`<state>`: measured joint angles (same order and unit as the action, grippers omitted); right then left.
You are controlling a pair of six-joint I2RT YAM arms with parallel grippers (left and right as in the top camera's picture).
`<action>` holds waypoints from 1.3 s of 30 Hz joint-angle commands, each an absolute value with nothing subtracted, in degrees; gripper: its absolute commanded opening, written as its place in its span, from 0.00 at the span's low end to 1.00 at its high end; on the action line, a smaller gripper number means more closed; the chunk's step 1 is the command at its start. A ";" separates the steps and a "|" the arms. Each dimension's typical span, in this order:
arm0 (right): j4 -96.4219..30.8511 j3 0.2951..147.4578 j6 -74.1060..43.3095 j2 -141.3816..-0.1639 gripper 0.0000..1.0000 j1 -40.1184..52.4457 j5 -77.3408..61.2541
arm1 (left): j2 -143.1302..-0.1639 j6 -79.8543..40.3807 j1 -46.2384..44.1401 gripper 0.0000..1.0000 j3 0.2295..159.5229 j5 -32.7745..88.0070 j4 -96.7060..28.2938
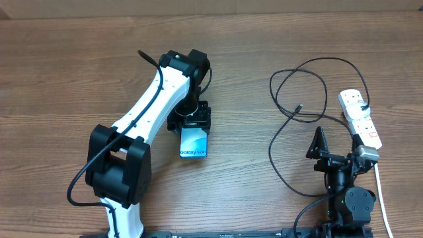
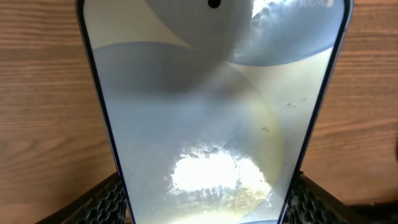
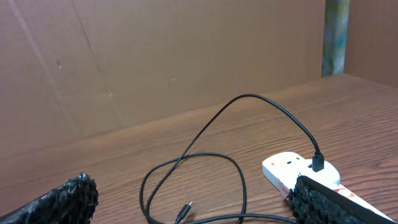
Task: Plug charger to phone and switch on socket
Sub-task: 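Lift the phone with the left gripper and tilt it upright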
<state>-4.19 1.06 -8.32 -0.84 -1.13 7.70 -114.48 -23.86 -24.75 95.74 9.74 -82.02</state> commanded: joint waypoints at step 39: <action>-4.01 0.45 -8.05 -0.16 1.00 -1.28 7.42 | -114.74 -18.04 -13.47 0.66 97.67 40.66 -95.79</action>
